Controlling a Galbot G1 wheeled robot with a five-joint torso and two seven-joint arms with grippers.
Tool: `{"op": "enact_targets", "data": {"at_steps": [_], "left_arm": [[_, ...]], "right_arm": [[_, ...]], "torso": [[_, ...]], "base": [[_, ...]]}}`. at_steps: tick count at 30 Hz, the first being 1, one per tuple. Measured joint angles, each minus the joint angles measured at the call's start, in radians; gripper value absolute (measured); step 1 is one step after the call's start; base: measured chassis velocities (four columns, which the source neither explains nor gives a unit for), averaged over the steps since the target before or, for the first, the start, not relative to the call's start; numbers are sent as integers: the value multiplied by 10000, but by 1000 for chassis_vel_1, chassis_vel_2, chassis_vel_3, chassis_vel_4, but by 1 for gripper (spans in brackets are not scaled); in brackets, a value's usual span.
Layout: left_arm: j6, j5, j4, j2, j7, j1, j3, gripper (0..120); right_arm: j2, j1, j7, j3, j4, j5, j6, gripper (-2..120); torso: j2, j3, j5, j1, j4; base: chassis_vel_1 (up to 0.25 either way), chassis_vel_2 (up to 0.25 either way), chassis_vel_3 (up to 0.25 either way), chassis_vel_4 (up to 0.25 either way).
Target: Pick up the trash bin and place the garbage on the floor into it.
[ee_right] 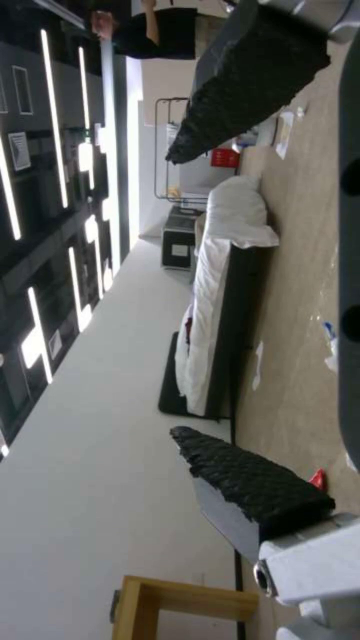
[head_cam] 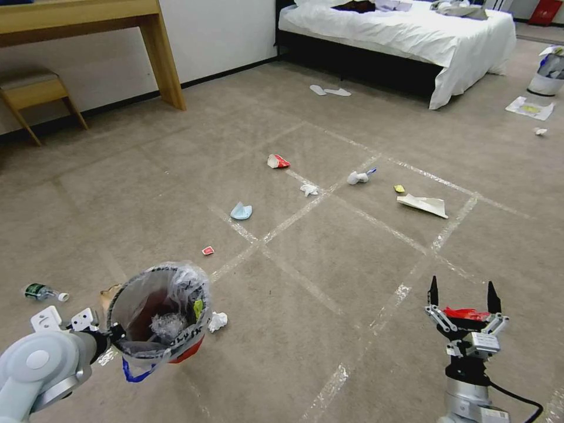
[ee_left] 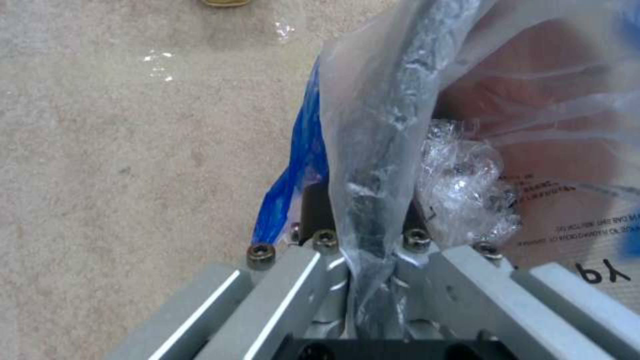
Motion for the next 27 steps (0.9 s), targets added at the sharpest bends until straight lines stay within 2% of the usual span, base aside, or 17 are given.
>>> {"op": "enact_targets", "data": {"at_steps": [10,27], "left_arm": [[-1,16,3,55,36,11,0,1],[-27,57,103,133,71,-54,13,1]], "right_arm": [[8,207,24,-13,-138,-59,-21,100],[64,570,347,-215,-397,-325,-42,100]], "torso": [[1,-1,0,0,0],[0,0,0,1,-2]], "base": [[-32,33,27,-30],[-143,145,140,-147]]}}
